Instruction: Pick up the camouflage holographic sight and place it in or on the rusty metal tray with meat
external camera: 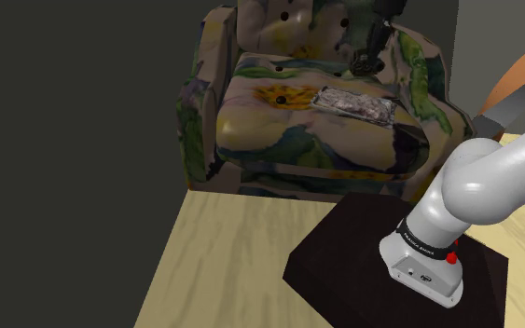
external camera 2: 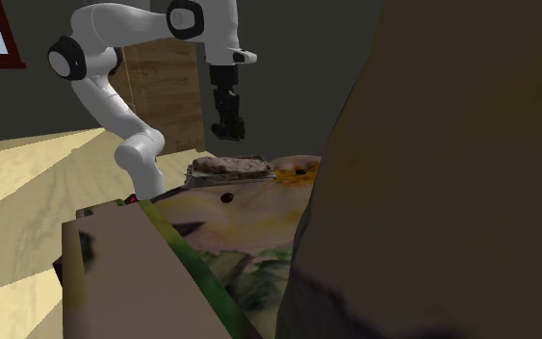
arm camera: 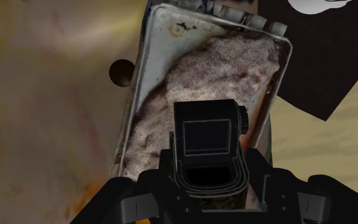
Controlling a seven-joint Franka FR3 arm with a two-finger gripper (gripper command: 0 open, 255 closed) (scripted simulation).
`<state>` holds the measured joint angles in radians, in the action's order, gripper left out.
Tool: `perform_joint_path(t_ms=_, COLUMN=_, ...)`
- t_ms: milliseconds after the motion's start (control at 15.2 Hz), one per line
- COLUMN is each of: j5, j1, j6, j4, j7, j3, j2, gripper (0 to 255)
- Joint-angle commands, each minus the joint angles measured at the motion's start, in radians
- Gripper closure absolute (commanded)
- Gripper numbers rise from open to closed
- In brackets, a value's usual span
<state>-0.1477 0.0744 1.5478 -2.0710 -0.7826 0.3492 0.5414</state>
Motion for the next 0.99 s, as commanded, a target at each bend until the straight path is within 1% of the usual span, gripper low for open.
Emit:
perform_joint_path(t_ms=0, j5=-0.004, j1=-0.003, j6=0.022, j4=-0.035, j7=0.003, j3=-0.001, j2=0.013, gripper=255)
perform_joint_path(t_ms=726, j5=-0.021, j1=-0.013, j6=0.163, j4=-0.198, j7=0.008, j3=0.015, j2=0.035, gripper=255)
perform_joint_path(t_ms=924, j5=-0.021, j1=-0.012, j6=0.163, j4=-0.198, j7=0.008, j3=0.015, j2=0.036, gripper=255)
